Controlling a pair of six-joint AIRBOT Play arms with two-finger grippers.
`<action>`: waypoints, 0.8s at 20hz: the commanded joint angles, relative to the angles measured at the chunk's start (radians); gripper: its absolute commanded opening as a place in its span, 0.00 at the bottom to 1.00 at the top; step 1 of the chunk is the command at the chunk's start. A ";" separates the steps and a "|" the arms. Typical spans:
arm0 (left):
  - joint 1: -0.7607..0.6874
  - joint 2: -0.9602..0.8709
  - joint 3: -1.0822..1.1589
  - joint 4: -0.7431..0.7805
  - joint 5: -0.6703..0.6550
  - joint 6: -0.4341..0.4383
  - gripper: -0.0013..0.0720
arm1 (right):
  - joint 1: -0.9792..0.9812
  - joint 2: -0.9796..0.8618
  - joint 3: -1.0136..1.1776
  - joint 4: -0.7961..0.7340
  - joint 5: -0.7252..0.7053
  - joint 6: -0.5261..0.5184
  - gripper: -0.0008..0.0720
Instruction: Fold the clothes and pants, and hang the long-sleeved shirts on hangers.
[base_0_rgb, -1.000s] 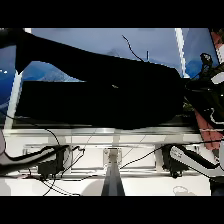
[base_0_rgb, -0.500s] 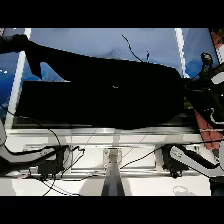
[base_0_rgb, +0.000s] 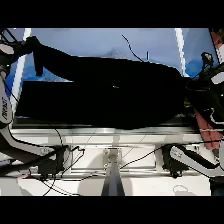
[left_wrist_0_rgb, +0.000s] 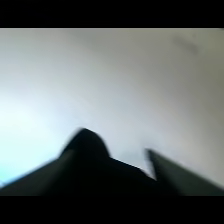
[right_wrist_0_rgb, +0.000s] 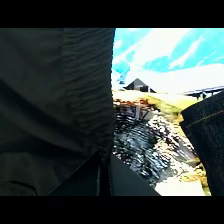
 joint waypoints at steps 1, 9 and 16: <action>0.009 -0.016 0.000 -0.008 0.069 0.000 1.00 | 0.000 -0.001 0.001 0.001 -0.008 0.000 0.04; 0.136 0.009 0.000 0.472 -0.576 0.002 0.98 | 0.000 -0.001 0.001 0.001 -0.009 0.000 0.04; 0.115 -0.060 0.000 0.490 -0.565 0.182 0.97 | 0.000 -0.001 0.001 0.005 -0.008 0.001 0.04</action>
